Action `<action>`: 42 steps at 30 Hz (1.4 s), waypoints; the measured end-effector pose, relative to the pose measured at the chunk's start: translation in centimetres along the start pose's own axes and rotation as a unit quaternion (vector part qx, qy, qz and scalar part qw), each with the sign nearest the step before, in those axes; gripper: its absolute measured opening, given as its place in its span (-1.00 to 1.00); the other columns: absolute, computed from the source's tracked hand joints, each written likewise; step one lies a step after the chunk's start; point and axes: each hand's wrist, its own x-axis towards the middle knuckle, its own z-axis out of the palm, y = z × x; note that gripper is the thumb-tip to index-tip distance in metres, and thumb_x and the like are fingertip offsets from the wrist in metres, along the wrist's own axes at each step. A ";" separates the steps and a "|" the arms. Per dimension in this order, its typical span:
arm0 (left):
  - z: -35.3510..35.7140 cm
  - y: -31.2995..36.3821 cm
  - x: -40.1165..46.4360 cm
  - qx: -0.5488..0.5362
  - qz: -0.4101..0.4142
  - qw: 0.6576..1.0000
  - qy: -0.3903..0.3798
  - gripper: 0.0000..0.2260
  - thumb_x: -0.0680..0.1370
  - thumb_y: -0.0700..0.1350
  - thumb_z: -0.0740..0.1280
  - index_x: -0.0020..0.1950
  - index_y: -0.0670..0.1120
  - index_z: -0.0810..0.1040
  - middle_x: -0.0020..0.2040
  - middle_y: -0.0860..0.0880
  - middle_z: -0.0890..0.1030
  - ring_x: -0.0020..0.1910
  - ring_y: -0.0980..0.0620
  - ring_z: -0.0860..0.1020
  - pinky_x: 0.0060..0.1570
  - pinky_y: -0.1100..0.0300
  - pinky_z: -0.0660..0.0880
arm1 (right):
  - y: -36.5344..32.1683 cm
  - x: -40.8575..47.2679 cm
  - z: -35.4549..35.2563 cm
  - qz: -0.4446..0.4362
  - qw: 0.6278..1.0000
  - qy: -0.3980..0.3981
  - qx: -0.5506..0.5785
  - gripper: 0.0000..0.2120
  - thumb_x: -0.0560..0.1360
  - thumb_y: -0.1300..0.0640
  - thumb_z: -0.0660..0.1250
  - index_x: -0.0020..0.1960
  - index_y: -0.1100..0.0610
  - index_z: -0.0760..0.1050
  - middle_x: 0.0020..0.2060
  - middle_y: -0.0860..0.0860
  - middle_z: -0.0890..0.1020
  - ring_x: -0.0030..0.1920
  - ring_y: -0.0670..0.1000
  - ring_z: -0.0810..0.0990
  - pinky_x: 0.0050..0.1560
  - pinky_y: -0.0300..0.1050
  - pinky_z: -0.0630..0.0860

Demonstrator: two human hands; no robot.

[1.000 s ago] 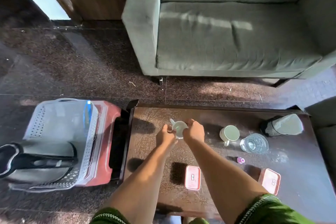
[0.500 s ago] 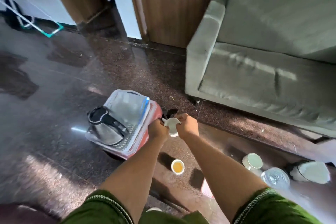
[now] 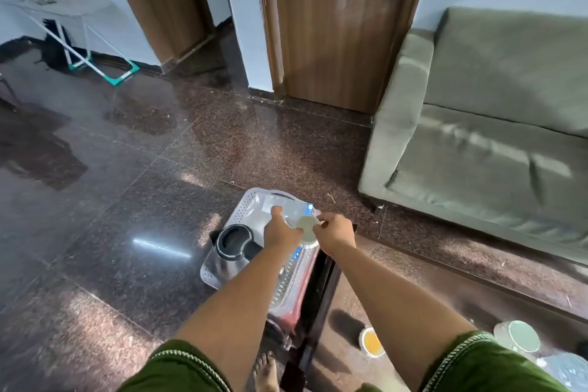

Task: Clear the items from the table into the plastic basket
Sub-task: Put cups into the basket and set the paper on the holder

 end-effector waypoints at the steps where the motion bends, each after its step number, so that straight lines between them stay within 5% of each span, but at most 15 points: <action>1: -0.8 -0.3 1.2 0.025 0.007 0.999 -0.029 -0.44 0.48 -0.12 0.38 0.43 -0.06 0.25 0.18 -0.18 0.57 0.09 -0.16 0.59 -0.04 0.11 0.51 | -0.6 0.4 0.7 0.006 1.000 0.006 -0.002 -0.71 0.46 0.16 0.32 0.15 0.11 0.63 0.03 0.12 0.67 0.03 0.11 0.61 0.06 -0.14 0.52; 7: -4.6 -1.9 7.5 0.106 0.040 0.986 -0.126 -0.71 0.48 -0.13 0.32 0.20 -0.09 0.49 0.06 -0.16 0.64 -0.05 -0.10 0.66 -0.10 0.12 0.57 | -3.9 3.2 4.4 0.042 0.999 0.013 0.003 -0.72 0.46 0.16 0.32 0.14 0.11 0.65 -0.04 0.09 0.69 -0.08 0.05 0.60 -0.10 -0.24 0.44; 13: -6.6 -3.2 12.8 0.265 0.114 0.944 -0.160 -0.71 0.56 -0.06 0.21 0.21 -0.17 0.45 0.18 -0.22 0.54 0.16 -0.21 0.52 -0.04 0.08 0.42 | -5.9 5.6 7.7 0.045 0.999 0.025 -0.010 -0.76 0.46 0.17 0.34 0.08 0.12 0.67 -0.14 0.11 0.69 -0.04 0.09 0.60 -0.06 -0.19 0.46; 16: -7.3 -4.3 15.1 0.278 0.144 0.932 -0.182 -0.76 0.58 -0.08 0.19 0.14 -0.20 0.46 0.14 -0.25 0.55 0.09 -0.22 0.52 -0.12 0.09 0.39 | -6.7 6.8 9.1 0.058 0.998 0.016 -0.016 -0.77 0.47 0.17 0.32 0.09 0.10 0.66 -0.21 0.05 0.64 -0.09 0.08 0.60 -0.04 -0.12 0.52; 20: -8.8 -5.4 17.9 0.273 0.156 0.935 -0.166 -0.78 0.58 -0.08 0.22 0.11 -0.20 0.49 0.09 -0.23 0.59 0.07 -0.20 0.54 -0.14 0.12 0.37 | -7.4 9.2 10.7 0.051 0.998 -0.020 -0.013 -0.74 0.53 0.15 0.29 0.19 0.08 0.60 0.00 0.04 0.68 -0.02 0.03 0.58 -0.16 -0.42 0.37; 22: -9.3 -6.3 19.6 0.269 0.150 0.938 -0.157 -0.77 0.59 -0.08 0.20 0.12 -0.19 0.49 0.07 -0.21 0.60 0.01 -0.17 0.54 -0.12 0.10 0.40 | -7.6 10.8 11.7 0.039 0.999 -0.031 -0.017 -0.75 0.58 0.12 0.23 0.16 0.13 0.61 0.11 0.09 0.65 0.08 0.06 0.58 0.01 -0.29 0.39; 26: -9.6 -7.9 22.4 0.293 0.145 0.935 -0.138 -0.83 0.63 -0.08 0.11 -0.06 -0.15 0.38 -0.19 -0.12 0.48 -0.16 -0.12 0.45 -0.17 0.03 0.39 | -5.5 14.3 13.4 -0.041 0.977 -0.070 -0.196 -0.62 0.64 0.19 0.08 0.43 0.15 0.35 0.45 0.09 0.33 0.46 0.12 0.24 0.44 -0.04 0.22; 30: -7.7 -9.1 24.1 0.317 0.176 0.923 -0.132 -0.80 0.64 -0.05 0.07 -0.01 -0.16 0.37 -0.15 -0.17 0.54 -0.22 -0.10 0.42 -0.24 0.07 0.32 | -1.0 15.3 15.8 -0.119 0.910 -0.144 -0.371 -0.38 0.63 0.14 0.15 0.59 0.06 -0.07 0.58 0.05 -0.10 0.58 0.09 -0.13 0.54 0.03 -0.06; 35: -5.1 -10.5 26.6 0.353 0.204 0.905 -0.123 -0.77 0.64 -0.03 0.06 0.10 -0.16 0.38 -0.08 -0.19 0.60 -0.10 -0.21 0.57 -0.28 0.07 0.35 | 2.1 16.7 18.6 -0.125 0.875 -0.156 -0.441 -0.19 0.57 -0.08 0.25 0.58 -0.01 -0.23 0.54 0.09 -0.33 0.55 0.15 -0.30 0.56 0.13 -0.14; 42: -3.1 -12.1 28.8 0.404 0.220 0.881 -0.112 -0.68 0.64 -0.02 0.05 0.31 -0.13 0.37 0.01 -0.19 0.63 -0.02 -0.19 0.61 -0.22 0.08 0.42 | 5.2 18.1 20.9 -0.056 0.893 -0.202 -0.398 -0.15 0.54 -0.25 0.20 0.54 -0.14 -0.34 0.47 -0.05 -0.44 0.53 0.07 -0.37 0.53 0.08 -0.26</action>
